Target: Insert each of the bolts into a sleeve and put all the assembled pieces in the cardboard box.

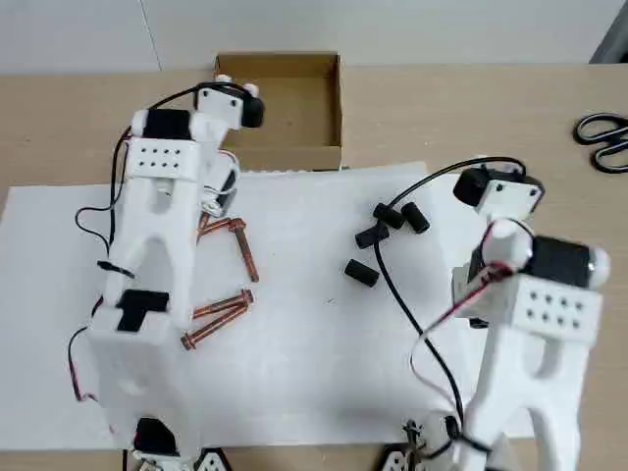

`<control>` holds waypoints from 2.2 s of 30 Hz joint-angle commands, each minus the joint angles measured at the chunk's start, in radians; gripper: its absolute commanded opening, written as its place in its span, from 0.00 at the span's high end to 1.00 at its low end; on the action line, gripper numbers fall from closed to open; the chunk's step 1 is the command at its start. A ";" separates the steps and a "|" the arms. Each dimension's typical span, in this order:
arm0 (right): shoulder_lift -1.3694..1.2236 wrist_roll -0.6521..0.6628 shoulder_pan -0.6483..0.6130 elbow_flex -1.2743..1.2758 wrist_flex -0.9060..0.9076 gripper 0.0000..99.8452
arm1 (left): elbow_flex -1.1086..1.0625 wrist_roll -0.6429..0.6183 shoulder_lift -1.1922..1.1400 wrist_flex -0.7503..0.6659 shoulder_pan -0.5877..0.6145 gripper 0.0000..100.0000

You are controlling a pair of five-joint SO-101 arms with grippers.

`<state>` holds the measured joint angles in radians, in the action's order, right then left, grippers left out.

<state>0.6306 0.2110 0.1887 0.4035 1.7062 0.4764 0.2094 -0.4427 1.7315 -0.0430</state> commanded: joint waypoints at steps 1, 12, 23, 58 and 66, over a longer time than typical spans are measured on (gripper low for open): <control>0.139 0.003 -0.012 -0.028 0.018 1.00 | -0.073 -0.101 0.176 0.021 -0.037 0.99; 0.426 -0.124 -0.013 -0.026 -0.004 1.00 | -0.145 -0.370 0.519 0.011 -0.032 0.99; 0.651 -0.150 -0.199 0.080 -0.035 1.00 | -0.268 -0.583 0.862 0.006 -0.055 0.99; 1.184 -0.140 -0.797 1.014 -0.855 1.00 | -1.566 -0.792 2.197 -0.738 -0.031 0.99; 1.184 -0.107 -0.880 1.079 -0.997 1.00 | -1.669 -0.793 2.260 -0.769 -0.068 0.99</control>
<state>1.8044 0.0729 -0.6705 1.4791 0.7856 -1.1822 -0.5854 1.8006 1.0150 -0.0798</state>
